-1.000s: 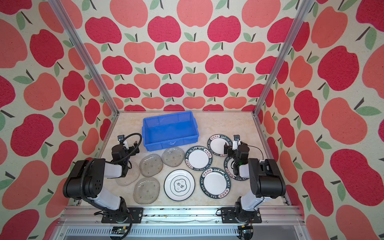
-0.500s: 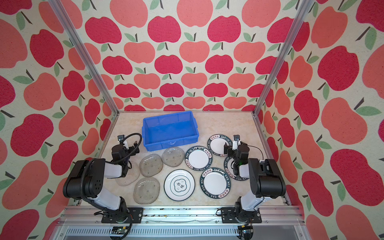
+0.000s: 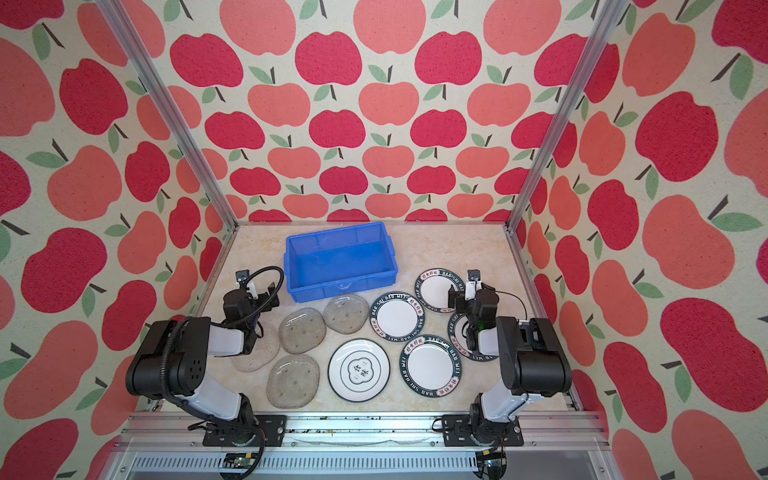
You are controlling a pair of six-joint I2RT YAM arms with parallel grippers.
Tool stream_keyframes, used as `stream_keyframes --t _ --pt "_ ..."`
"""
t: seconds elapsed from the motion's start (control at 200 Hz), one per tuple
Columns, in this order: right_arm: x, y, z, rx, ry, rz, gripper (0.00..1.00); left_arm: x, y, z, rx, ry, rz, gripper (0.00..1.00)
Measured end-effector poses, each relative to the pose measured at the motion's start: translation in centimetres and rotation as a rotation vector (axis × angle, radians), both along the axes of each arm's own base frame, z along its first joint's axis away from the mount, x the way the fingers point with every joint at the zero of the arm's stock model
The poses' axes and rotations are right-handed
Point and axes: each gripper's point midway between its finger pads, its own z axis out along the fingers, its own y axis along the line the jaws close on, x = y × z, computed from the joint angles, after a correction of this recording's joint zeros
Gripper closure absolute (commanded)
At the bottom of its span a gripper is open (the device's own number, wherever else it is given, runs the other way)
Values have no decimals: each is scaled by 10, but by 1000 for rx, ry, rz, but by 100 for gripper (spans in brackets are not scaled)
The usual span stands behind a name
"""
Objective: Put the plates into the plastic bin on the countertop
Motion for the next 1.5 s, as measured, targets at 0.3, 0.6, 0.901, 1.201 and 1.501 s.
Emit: stream_keyframes --t 0.3,0.6,0.901,1.201,1.501 --pt "-1 -5 1 -13 4 -32 0 1 -1 -2 -5 32 -7 1" --pt "11 -27 57 4 -6 -173 0 36 21 73 1 23 133 1" --pt "19 -72 89 206 84 -251 0 67 -20 142 -12 123 99 1" --pt "23 -74 78 437 233 -155 4 64 -159 229 -144 148 -340 1" --pt "22 -63 36 623 369 -101 36 59 -305 212 -367 304 -741 0"
